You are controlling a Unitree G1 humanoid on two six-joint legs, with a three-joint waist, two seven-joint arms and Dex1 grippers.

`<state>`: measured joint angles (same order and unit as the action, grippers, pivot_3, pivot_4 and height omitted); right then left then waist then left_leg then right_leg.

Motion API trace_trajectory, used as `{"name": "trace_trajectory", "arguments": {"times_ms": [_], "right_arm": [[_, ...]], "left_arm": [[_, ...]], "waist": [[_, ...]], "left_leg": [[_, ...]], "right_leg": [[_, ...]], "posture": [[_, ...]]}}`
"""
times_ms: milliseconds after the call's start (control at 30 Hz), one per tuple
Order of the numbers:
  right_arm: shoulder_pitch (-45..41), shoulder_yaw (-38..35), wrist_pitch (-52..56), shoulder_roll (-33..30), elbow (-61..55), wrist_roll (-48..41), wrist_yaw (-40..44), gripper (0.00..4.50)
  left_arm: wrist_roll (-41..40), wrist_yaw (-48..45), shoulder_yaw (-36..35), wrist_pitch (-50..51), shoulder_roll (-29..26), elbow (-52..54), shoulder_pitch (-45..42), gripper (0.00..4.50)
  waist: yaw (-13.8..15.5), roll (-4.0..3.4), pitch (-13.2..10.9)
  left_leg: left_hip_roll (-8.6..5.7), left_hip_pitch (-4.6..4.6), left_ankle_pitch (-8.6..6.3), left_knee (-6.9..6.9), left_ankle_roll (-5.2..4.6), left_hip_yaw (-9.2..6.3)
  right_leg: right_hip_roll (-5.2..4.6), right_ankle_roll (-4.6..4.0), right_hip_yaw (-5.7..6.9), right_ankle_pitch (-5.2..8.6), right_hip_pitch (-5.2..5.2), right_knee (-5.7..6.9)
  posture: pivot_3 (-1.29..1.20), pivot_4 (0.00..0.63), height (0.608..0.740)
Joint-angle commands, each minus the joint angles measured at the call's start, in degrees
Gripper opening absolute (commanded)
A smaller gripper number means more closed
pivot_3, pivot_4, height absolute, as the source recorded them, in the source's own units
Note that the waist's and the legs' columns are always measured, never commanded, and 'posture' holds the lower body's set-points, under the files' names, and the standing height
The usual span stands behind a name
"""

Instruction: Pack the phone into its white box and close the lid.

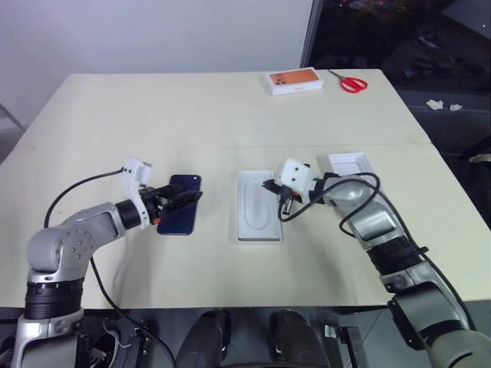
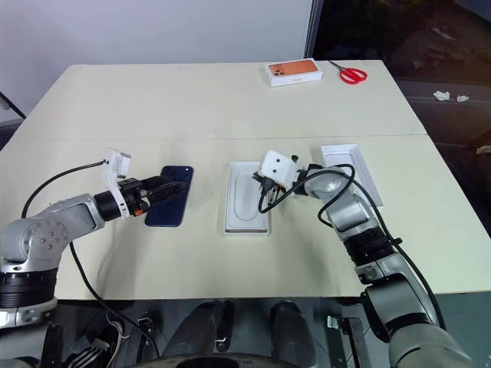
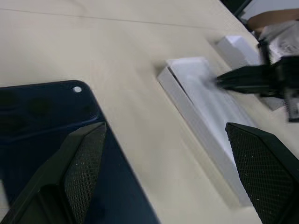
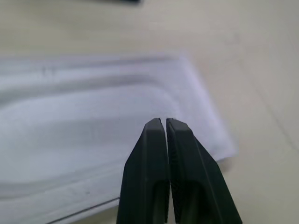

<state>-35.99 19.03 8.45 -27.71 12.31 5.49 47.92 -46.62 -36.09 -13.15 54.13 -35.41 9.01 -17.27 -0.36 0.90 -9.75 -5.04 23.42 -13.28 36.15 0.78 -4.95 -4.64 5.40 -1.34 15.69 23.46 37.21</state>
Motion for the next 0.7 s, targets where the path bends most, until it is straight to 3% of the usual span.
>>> {"name": "trace_trajectory", "arguments": {"times_ms": [33, 267, 433, 700], "right_arm": [[-1.0, 0.4, -2.9, 0.7, 0.4, 1.8, -1.1, 0.08], [1.6, 5.5, -8.5, -1.4, -1.7, 5.6, 3.6, 0.08], [3.7, 6.1, -7.4, -1.7, -7.1, 3.4, 8.4, 0.08], [2.3, 3.9, -5.8, 0.1, -5.1, 4.6, 5.6, 0.08]], "left_arm": [[0.3, -1.2, -1.5, -2.1, -0.9, 2.1, 0.3, 4.33], [0.2, -0.6, -2.1, -2.4, -0.9, 2.6, 1.1, 4.33], [0.8, -0.6, -2.2, -2.9, -0.9, 1.9, 0.7, 4.33], [1.1, -0.5, -2.7, -2.7, -1.0, 0.8, 0.2, 4.33]], "waist": [[-0.3, 0.00, 0.0], [-0.5, 0.00, 0.0], [-0.4, 0.00, 0.0], [-0.4, 0.00, 0.0]], "left_leg": [[-0.01, 0.00, 0.00, 0.01, -0.01, 0.01], [0.04, -0.04, -0.02, -0.02, -0.05, 0.01], [0.03, -0.05, -0.08, 0.01, -0.14, 0.00], [0.03, -0.07, -0.19, 0.00, -0.33, -0.02]], "right_leg": [[-0.01, 0.00, -0.01, 0.00, -0.01, 0.00], [0.06, 0.01, -0.01, 0.00, 0.00, 0.03], [0.05, 0.01, 0.00, -0.01, -0.04, 0.03], [0.06, 0.01, 0.01, -0.01, -0.04, 0.05]], "posture": [[0.00, 0.150, 0.740], [0.00, 0.150, 0.740], [0.00, 0.150, 0.740], [0.00, 0.150, 0.740]]}}
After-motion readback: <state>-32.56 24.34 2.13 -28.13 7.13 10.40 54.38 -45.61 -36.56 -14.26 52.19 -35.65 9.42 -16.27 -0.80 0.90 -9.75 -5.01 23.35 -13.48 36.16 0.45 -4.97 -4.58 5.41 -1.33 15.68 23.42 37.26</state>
